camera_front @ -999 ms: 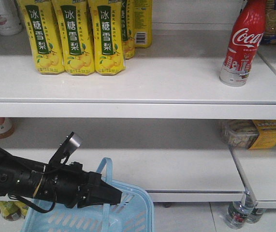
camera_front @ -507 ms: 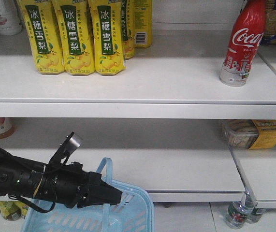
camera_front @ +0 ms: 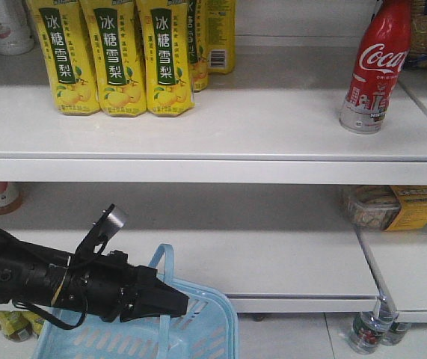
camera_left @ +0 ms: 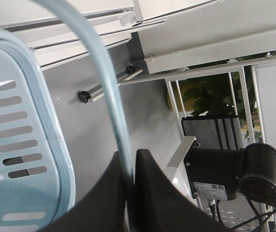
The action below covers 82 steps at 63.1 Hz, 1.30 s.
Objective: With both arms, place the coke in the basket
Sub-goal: 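Reach the right gripper to the Coca-Cola bottle and close on its neck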
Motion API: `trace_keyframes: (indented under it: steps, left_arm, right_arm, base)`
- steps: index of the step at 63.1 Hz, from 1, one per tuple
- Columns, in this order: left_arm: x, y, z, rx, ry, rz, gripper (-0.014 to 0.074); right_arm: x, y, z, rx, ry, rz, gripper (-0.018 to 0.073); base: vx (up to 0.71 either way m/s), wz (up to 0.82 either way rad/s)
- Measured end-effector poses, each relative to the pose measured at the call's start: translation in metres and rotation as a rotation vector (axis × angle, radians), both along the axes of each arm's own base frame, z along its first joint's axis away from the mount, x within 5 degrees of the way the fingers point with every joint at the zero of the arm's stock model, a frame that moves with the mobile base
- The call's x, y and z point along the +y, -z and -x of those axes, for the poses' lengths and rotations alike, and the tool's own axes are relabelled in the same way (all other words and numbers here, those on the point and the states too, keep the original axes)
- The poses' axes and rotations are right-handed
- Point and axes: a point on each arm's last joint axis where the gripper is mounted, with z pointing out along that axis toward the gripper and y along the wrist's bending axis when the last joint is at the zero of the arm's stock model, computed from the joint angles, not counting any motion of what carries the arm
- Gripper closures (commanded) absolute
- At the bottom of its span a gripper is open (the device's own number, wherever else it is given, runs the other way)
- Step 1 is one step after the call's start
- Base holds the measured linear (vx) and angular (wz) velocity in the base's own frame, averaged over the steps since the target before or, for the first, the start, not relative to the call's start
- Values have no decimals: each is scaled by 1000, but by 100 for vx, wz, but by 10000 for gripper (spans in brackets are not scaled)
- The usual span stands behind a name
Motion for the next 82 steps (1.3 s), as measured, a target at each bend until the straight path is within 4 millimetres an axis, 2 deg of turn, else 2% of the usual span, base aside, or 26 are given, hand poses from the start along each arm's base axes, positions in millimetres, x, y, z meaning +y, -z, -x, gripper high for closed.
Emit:
trace_keyframes:
  steps: [9,14,34,47,70,76,82]
  left_arm:
    - [0,0,0,0,0,0,601]
    - [0,0,0,0,0,0,601]
    - [0,0,0,0,0,0,601]
    - [0,0,0,0,0,0,601]
    - [0,0,0,0,-1,-1,601]
    - [0,0,0,0,-1,-1,601]
    - [0,0,0,0,-1,-1,601]
  right_arm:
    - [22,0,-7,2,-96,56,-5]
    - [29,1,-10,-1,-118,60,-5]
    - [32,8,-31,-26,-105,60,-5]
    - [28,4,-41,-53,-78,56,-5]
    - [29,12,-78,-4,-58,66,-2]
    - [31,21,-88,25,-60,70,31]
    - [32,27,-93,50,-61,73,131]
  base:
    - [0,0]
    - [0,0]
    - [0,0]
    - [0,0]
    - [0,0]
    - [0,0]
    - [0,0]
